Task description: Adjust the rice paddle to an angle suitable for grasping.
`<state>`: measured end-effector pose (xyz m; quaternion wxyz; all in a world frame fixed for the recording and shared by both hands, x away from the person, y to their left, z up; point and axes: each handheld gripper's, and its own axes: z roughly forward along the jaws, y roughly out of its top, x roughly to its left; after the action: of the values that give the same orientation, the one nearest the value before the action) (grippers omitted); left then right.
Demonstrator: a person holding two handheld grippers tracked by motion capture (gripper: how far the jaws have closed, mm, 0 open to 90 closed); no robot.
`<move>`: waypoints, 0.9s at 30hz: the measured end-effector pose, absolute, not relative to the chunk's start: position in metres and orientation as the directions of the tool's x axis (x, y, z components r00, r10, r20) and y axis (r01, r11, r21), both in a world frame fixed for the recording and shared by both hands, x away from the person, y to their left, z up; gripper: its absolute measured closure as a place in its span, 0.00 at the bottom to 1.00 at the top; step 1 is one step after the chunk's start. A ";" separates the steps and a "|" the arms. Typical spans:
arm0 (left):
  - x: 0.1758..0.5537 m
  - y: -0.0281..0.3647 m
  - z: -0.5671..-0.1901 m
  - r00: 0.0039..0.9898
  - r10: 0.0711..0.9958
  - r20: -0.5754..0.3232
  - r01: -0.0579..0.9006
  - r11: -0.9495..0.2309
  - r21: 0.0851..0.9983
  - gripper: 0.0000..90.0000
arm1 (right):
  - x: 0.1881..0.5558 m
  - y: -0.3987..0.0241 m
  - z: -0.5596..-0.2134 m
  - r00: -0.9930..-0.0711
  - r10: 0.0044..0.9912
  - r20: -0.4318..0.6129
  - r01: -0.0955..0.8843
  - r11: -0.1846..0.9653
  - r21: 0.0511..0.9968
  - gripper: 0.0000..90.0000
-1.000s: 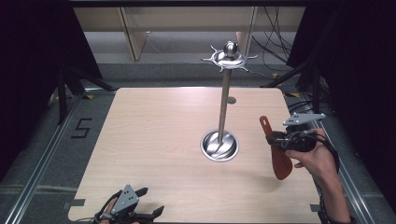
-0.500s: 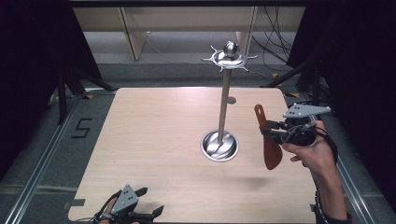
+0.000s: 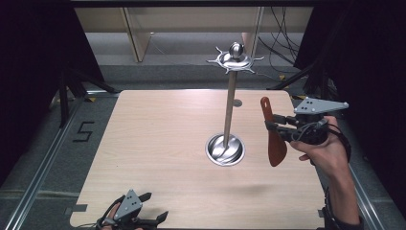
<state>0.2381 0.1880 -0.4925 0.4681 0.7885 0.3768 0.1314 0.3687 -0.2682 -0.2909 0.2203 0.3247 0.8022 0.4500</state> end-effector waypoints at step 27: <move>0.238 0.188 -0.492 0.677 0.720 -0.150 0.474 -0.271 0.838 0.17 | 0.359 -0.250 -0.230 -0.709 0.697 -0.109 0.201 0.348 0.916 0.75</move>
<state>0.2382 0.1881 -0.4924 0.4693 0.7864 0.3797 0.1310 0.3593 -0.2497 -0.2296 0.2513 0.2873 0.7816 0.4933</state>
